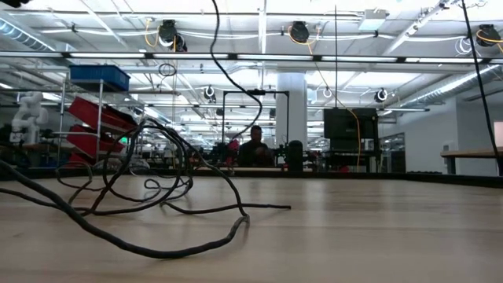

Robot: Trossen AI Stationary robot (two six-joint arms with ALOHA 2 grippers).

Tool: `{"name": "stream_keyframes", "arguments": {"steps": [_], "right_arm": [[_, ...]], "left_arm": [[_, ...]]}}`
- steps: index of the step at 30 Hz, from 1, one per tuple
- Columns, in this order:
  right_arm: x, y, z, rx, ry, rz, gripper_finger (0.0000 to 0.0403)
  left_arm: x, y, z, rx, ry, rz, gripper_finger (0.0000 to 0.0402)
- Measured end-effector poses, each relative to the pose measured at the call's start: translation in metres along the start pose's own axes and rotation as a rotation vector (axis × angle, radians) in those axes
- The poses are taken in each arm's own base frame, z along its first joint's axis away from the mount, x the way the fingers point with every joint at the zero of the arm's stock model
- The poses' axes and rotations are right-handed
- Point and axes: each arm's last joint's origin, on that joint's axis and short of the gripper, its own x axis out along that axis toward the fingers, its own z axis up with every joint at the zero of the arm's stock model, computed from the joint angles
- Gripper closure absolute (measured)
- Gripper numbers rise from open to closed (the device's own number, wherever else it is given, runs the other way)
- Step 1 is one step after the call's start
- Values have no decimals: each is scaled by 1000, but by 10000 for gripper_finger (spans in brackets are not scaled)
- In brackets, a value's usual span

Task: Coil cords
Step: Uncoil the black wire from the spool

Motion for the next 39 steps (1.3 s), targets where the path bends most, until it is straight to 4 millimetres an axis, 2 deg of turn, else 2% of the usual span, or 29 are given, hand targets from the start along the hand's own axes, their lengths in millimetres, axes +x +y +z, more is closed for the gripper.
{"name": "stream_keyframes", "arguments": {"steps": [4,8,11,15,20,29,39], "right_arm": [[25,26,-10,29,-81,15,291],[50,42,-22,-7,-152,-50,291],[56,46,-24,-20,-183,-90,291],[51,48,-21,-27,-213,-131,291],[48,45,-13,-23,-264,-162,291],[70,19,-2,20,-275,-186,291],[82,5,8,22,-319,-72,292]], "left_arm": [[-2,-4,7,125,-23,-15,400],[-2,-5,13,187,-19,2,400],[-1,-2,21,220,-22,25,400],[-1,1,32,240,-53,34,400],[-2,2,37,248,-70,36,401],[-1,3,38,247,-69,41,401],[-1,3,38,245,-70,42,401]]}}
